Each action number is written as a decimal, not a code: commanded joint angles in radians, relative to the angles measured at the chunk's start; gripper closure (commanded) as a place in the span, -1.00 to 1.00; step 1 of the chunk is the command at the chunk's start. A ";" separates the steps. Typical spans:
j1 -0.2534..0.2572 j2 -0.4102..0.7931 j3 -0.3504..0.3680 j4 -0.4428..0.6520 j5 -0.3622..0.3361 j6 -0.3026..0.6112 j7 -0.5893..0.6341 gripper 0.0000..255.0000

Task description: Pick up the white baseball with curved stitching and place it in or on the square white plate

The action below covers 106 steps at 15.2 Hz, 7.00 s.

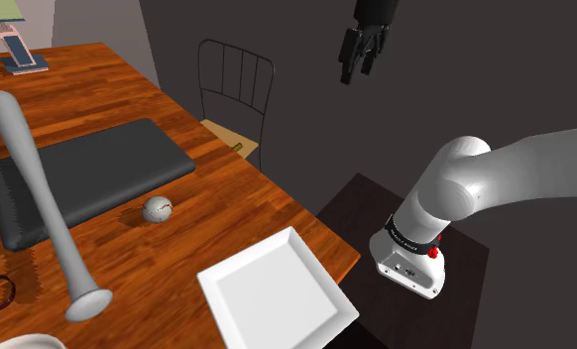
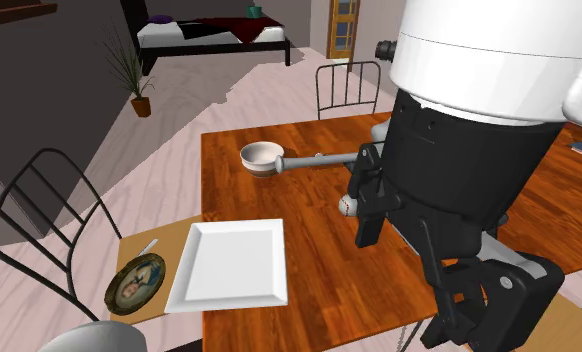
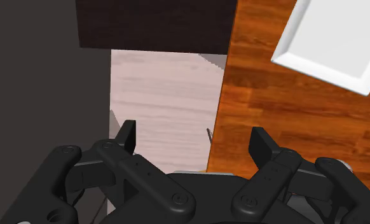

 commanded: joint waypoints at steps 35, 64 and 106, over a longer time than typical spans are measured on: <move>0.157 1.092 0.474 0.452 -0.154 0.557 0.739 -1.00; 0.330 1.500 0.408 0.795 -0.312 0.578 0.877 1.00; 0.283 0.722 0.606 0.023 0.095 0.666 0.883 1.00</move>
